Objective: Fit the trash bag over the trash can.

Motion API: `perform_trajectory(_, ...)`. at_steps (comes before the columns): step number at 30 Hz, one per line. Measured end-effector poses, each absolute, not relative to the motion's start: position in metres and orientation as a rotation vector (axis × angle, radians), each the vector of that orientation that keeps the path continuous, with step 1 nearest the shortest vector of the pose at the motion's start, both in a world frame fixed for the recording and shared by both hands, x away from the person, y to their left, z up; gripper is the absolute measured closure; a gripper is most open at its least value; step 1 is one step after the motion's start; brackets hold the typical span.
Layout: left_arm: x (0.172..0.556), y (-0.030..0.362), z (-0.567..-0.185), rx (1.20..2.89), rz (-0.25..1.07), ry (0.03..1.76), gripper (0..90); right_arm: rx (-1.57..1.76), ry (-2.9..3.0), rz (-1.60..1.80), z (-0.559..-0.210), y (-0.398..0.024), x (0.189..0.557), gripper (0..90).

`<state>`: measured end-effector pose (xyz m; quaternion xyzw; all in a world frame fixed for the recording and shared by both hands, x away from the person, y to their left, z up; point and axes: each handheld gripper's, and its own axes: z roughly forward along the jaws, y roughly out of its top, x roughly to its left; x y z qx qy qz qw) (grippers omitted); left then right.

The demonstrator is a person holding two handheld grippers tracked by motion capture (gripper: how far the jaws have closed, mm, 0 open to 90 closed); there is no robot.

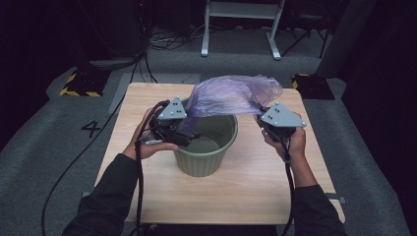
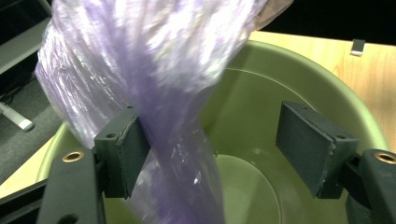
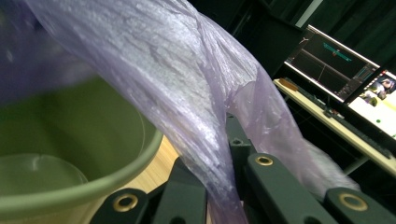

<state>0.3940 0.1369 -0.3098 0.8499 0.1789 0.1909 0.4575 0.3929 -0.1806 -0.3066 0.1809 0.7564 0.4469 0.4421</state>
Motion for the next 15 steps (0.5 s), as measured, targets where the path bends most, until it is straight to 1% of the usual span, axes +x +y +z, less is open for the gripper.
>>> perform_trajectory(2, 0.391, 0.144, -0.31, 2.087, 0.475, 0.439, 29.4, 0.451, 1.879, 1.099, -0.308, -0.183, 0.393, 89.2)
perform_trajectory(3, 0.39, 0.147, -0.311, 2.085, 0.473, 0.441, 32.2, 0.461, 1.882, 1.101, -0.308, -0.186, 0.393, 89.2)
perform_trajectory(5, 0.388, 0.152, -0.312, 2.079, 0.482, 0.45, 32.8, 0.475, 1.873, 1.102, -0.306, -0.191, 0.393, 89.2)
perform_trajectory(7, 0.387, 0.156, -0.311, 2.064, 0.466, 0.455, 31.8, 0.485, 1.859, 1.119, -0.304, -0.195, 0.392, 89.3)
perform_trajectory(13, 0.385, 0.157, -0.309, 2.049, 0.487, 0.446, 28.2, 0.48, 1.834, 1.101, -0.297, -0.2, 0.388, 88.9)
perform_trajectory(15, 0.384, 0.156, -0.307, 2.031, 0.482, 0.446, 24.9, 0.479, 1.831, 1.111, -0.296, -0.199, 0.387, 88.9)
